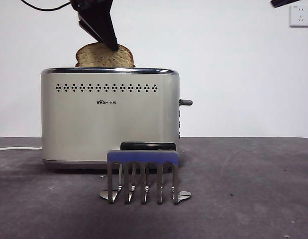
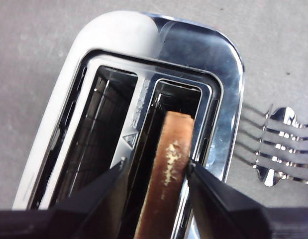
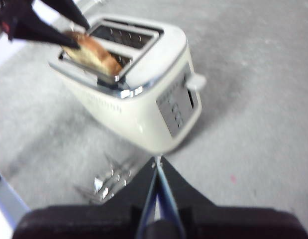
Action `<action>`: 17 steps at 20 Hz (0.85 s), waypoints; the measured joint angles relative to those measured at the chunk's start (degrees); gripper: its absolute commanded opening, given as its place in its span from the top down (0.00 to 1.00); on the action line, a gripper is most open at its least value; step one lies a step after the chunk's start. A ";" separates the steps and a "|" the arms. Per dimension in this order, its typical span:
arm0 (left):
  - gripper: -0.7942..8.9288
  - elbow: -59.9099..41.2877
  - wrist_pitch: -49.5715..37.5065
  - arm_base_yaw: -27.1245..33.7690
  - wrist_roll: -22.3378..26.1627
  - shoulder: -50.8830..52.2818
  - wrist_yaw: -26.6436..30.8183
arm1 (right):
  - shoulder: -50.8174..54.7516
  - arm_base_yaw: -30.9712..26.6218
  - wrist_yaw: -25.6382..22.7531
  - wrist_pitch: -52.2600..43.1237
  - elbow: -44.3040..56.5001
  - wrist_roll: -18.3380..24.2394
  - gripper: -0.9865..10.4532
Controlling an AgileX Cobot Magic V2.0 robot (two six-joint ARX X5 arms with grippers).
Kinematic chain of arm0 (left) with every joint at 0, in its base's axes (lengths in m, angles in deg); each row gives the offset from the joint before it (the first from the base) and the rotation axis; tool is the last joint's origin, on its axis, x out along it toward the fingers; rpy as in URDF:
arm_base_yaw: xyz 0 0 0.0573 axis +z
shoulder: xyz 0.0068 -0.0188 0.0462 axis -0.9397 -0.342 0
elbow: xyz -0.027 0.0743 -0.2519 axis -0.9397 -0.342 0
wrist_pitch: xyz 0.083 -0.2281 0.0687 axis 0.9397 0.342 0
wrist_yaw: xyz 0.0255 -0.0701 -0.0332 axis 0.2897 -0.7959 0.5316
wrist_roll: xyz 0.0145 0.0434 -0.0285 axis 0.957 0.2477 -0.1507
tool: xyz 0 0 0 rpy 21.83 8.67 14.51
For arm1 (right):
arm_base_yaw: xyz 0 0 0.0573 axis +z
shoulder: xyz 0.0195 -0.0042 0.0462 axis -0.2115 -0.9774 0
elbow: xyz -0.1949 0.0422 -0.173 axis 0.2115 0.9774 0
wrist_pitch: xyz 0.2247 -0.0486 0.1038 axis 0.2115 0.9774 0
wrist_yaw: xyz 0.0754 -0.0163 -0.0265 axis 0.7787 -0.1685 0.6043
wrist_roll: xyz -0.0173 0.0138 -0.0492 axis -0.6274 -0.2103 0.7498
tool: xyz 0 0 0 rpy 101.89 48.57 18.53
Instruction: Pick up a slice of bread from the rack,put the bread on the toaster,press the button
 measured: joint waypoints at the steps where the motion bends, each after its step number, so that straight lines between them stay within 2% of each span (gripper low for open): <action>1: 0.71 0.00 -0.02 0.00 -0.94 0.52 0.20 | -1.29 0.46 0.15 -2.16 0.00 -0.83 0.92; 6: 0.72 0.00 -1.01 0.00 -8.83 9.03 0.63 | -9.33 3.80 0.28 -16.28 0.00 -6.91 0.92; 11: 0.72 0.00 -1.95 0.00 -16.87 19.58 -0.26 | -20.94 8.68 0.33 -34.38 -0.26 -15.52 0.92; 13: 0.72 0.00 -1.95 0.00 -18.91 22.77 -0.28 | -25.73 9.01 0.13 -36.76 -1.92 -17.59 0.92; 17: 0.72 0.00 -1.97 0.00 -21.59 26.75 -0.31 | -32.61 9.01 0.04 -36.81 -6.12 -19.17 0.92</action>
